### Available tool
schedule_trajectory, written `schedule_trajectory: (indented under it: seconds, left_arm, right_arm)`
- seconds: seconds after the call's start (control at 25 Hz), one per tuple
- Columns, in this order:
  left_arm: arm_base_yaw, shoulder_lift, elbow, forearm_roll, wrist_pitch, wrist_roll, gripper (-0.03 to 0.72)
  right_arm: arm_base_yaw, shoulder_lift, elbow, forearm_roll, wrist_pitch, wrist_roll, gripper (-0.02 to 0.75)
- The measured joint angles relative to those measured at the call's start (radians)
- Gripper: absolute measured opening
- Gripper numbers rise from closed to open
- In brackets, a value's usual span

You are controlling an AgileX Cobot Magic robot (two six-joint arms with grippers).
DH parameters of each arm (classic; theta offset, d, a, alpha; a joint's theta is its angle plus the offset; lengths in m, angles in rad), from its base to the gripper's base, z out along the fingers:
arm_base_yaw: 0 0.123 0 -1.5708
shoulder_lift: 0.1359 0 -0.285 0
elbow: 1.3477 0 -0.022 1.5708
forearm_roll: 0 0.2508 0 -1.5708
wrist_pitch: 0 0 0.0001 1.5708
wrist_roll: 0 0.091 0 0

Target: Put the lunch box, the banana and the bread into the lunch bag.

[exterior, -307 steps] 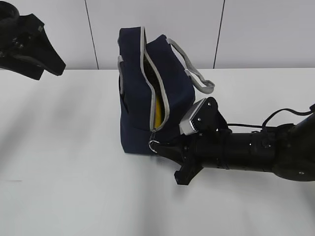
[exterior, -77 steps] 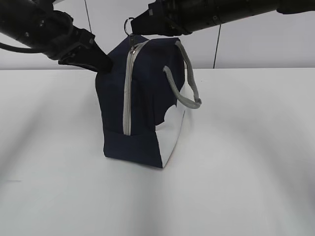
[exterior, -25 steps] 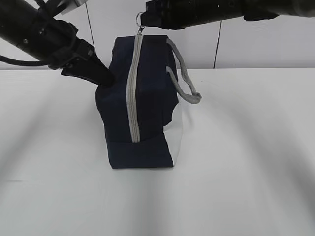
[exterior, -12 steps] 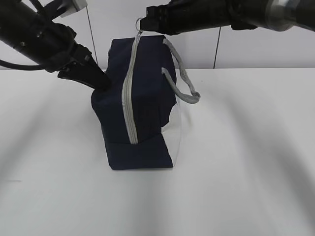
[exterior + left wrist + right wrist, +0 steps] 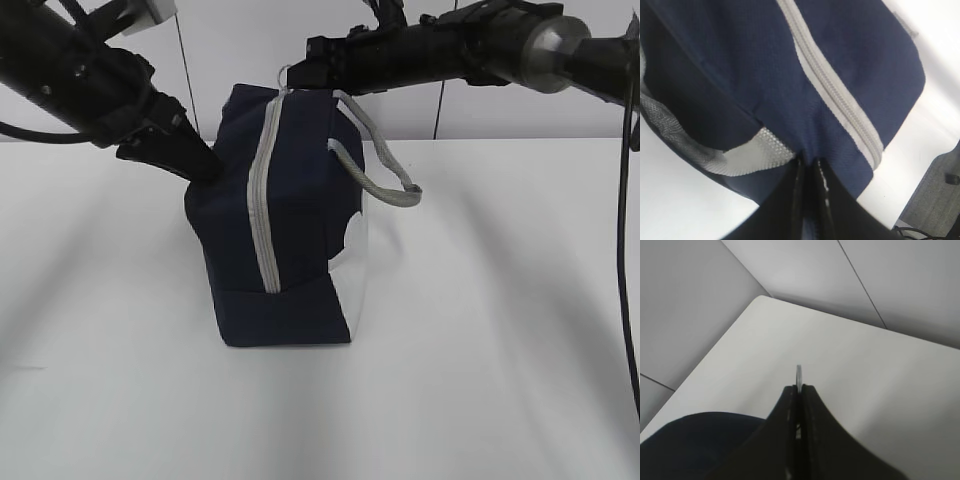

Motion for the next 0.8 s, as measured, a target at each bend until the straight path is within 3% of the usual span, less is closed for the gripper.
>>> schedule_trajectory:
  seconds: [0.52, 0.8]
  left_arm:
    - [0.011, 0.0, -0.019, 0.008, -0.002, -0.039, 0.022]
    - [0.1, 0.0, -0.143, 0.004, -0.075, -0.137, 0.217]
  right_arm:
    - [-0.028, 0.023, -0.11, 0.0, -0.143, 0.041, 0.006]
    - [-0.028, 0.025, -0.178, 0.0, -0.21, 0.158, 0.006]
